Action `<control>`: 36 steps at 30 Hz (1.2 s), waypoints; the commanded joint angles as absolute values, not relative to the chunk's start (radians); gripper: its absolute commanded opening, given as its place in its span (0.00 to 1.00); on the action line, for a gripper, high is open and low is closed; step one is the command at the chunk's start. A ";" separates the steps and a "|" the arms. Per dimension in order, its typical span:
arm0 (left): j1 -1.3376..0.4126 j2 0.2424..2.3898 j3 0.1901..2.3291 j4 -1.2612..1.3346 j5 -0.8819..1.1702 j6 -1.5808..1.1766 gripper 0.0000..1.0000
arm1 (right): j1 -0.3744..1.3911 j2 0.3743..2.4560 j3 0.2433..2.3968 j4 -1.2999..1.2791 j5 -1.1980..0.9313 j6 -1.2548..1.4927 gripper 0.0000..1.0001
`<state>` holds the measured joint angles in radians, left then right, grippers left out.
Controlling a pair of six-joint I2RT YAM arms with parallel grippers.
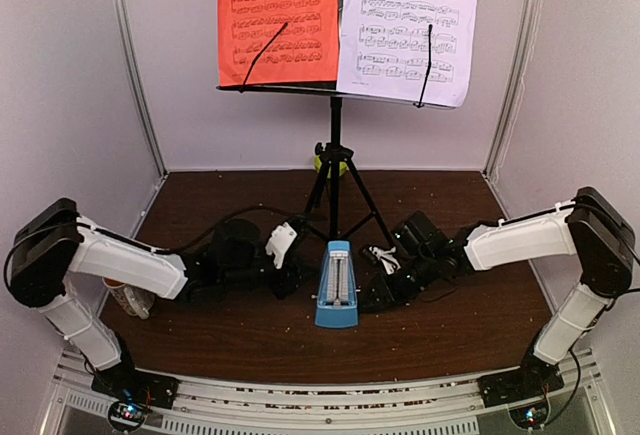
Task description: Set up the instrument practice props
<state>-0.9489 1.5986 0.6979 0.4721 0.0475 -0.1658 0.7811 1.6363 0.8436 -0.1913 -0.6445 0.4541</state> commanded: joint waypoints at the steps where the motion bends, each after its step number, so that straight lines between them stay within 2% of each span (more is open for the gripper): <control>1: -0.946 1.394 0.631 0.435 -0.025 -0.185 0.55 | 0.817 1.638 0.863 -0.093 -0.667 0.484 0.27; 6: -0.950 1.227 0.601 0.320 -0.012 -0.196 0.75 | 0.850 1.653 0.916 -0.109 -0.636 0.465 0.27; 8: -0.968 1.194 0.625 0.255 -0.070 -0.209 0.94 | 0.863 1.659 0.938 -0.113 -0.629 0.462 0.28; 10: -1.000 1.179 0.667 0.190 -0.142 -0.239 0.97 | 0.871 1.663 0.956 -0.126 -0.622 0.458 0.28; 17: -1.088 1.229 0.810 0.060 -0.232 -0.405 0.98 | 0.882 1.628 0.946 -0.142 -0.586 0.464 0.31; 29: -1.163 1.439 0.928 0.085 -0.270 -0.402 0.98 | 0.877 1.349 0.760 -0.110 -0.329 0.463 0.44; 36: -1.166 1.551 0.996 0.042 -0.334 -0.453 0.88 | 0.873 1.152 0.655 -0.091 -0.076 0.425 0.54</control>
<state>-1.1625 1.5105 0.9470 0.0475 -0.2718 -0.4122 0.8783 1.2598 0.7044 -0.1238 -0.2890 0.4580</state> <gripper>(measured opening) 0.903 0.515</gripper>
